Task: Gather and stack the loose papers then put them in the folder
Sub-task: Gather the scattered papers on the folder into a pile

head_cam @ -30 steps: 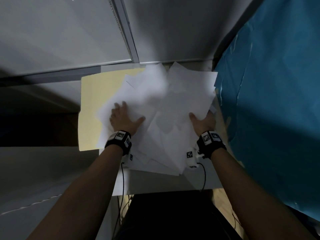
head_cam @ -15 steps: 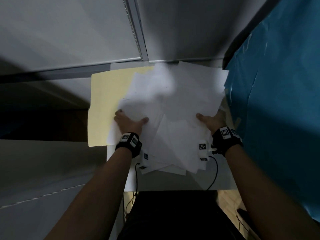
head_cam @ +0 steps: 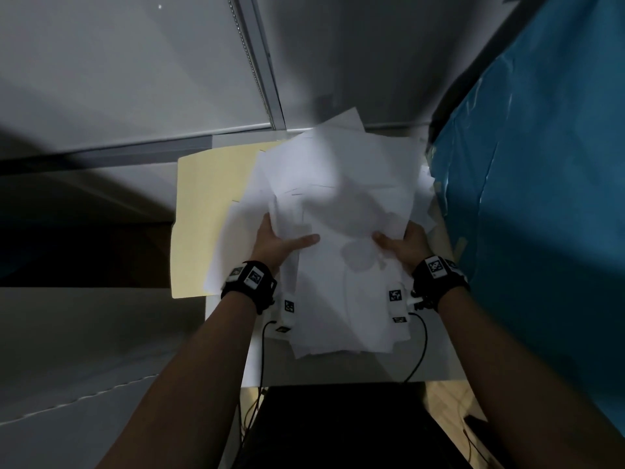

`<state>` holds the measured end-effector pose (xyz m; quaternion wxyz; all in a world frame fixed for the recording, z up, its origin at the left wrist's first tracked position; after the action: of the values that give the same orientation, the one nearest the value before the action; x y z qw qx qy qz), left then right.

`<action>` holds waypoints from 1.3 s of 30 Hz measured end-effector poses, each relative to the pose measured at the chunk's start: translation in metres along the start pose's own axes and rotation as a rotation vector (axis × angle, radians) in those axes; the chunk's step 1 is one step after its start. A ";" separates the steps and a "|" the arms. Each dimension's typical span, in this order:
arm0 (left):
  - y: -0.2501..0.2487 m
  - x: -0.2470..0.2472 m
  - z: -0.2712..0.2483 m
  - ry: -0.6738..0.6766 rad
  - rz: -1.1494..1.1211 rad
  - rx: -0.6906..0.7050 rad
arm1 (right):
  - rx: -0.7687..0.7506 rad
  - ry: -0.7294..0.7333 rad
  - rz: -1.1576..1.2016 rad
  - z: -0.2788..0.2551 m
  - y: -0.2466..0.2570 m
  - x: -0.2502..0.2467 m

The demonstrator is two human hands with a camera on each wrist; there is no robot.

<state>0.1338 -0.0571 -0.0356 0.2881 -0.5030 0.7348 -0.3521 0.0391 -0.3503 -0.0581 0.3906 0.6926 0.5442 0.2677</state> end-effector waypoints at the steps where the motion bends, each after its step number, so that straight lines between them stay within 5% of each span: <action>1: -0.003 0.003 -0.003 0.036 0.017 0.007 | -0.017 0.009 -0.007 -0.002 0.005 0.003; 7: -0.039 0.013 -0.027 0.020 0.074 0.117 | -0.106 0.108 -0.123 -0.017 0.049 0.023; 15: -0.142 0.005 -0.097 -0.050 0.156 0.621 | -0.463 -0.088 -0.013 -0.082 0.172 -0.001; 22: -0.134 -0.001 -0.098 -0.144 0.048 0.550 | -0.337 -0.125 -0.208 -0.083 0.161 -0.003; 25: -0.143 -0.002 -0.110 -0.207 0.000 0.622 | -0.463 -0.120 -0.240 -0.104 0.180 0.004; 30: -0.147 0.001 -0.118 -0.205 -0.008 0.641 | -0.656 0.194 -0.103 -0.093 0.171 0.018; 34: -0.148 -0.010 -0.103 -0.254 0.052 0.756 | -0.501 0.066 -0.131 -0.067 0.157 0.016; 39: -0.126 -0.003 -0.063 -0.174 0.115 0.463 | -0.405 -0.131 -0.075 -0.048 0.163 0.014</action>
<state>0.1532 -0.0708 0.1034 0.4774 -0.4095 0.6344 -0.4493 0.0934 -0.3413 0.1031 0.5660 0.5950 0.4781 0.3115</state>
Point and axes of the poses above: each hand's wrist, its own z-axis towards the middle knuckle, its own x-axis out of the palm, y = z × x, the point moved 7 cm from there along z, towards the middle knuckle, and after that the axes turned 7 degrees about y, right-handed, at the moved point
